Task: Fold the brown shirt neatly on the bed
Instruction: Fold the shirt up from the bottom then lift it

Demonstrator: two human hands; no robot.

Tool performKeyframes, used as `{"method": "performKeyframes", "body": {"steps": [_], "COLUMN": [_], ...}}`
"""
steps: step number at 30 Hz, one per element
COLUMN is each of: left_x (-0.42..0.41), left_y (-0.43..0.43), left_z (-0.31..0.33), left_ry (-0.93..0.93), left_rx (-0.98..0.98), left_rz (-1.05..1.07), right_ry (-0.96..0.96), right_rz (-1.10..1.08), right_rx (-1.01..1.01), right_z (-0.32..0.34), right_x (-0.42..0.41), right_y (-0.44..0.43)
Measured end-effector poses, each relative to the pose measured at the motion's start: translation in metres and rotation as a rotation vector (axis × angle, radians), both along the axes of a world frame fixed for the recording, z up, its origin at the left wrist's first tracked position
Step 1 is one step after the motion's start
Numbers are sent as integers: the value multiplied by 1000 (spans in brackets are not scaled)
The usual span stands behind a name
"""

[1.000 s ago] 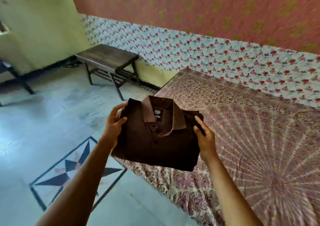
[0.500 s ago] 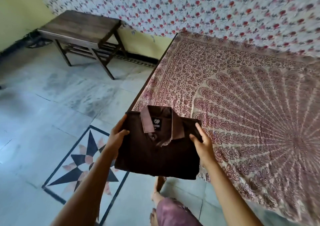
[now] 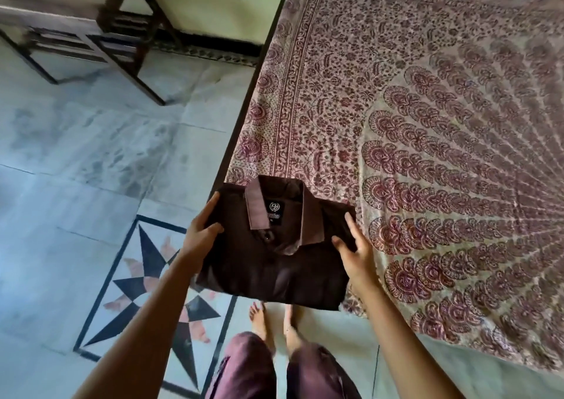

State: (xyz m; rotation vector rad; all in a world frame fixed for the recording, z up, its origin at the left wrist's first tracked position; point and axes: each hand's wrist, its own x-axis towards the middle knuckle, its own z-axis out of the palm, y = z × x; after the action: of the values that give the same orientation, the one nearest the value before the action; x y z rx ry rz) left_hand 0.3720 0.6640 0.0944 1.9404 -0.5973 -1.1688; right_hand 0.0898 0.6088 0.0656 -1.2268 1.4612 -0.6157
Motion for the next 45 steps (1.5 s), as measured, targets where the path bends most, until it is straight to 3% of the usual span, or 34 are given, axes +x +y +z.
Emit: {"method": "performKeyframes", "body": {"steps": [8, 11, 14, 17, 20, 23, 25, 27, 31, 38, 42, 45], "left_x": [27, 40, 50, 47, 36, 33, 30, 17, -9, 21, 14, -21], "left_y": [-64, -78, -82, -82, -80, -82, -82, -78, -59, -55, -49, -25], "left_z": [-85, -110, -133, -144, -145, -146, -143, -139, -151, -171, -160, -148], "left_ry": [-2, -187, -424, -564, -664, -833, -931, -1002, -964, -1041, -1072, -1040], "left_rx": [-6, -18, -83, -115, -73, 89, 132, 98, 87, 106, 125, 7], "left_rz": [-120, -259, -433, -449, -429, -462, -452, -526, -755, -820, -706, -736], "right_ry": [75, 125, 314, 506, 732, 990, 1070, 1051, 994, 969, 1004, 1004], "right_rz": [-39, -32, 2, 24, 34, 57, 94, 187, 299, 328, 275, 243], "right_rx": [-17, -136, -303, -421, -424, -344, -330, -386, -375, -360, -350, -366], "right_z": [-72, -97, -123, -138, -142, -135, -126, -120, -134, -151, -142, -130], "right_x": [23, 31, 38, 45, 50, 51, 56, 64, 64, 53, 57, 64], "right_y": [-54, -68, -70, -66, -56, -51, -48, -39, -21, -23, -20, 1]}}
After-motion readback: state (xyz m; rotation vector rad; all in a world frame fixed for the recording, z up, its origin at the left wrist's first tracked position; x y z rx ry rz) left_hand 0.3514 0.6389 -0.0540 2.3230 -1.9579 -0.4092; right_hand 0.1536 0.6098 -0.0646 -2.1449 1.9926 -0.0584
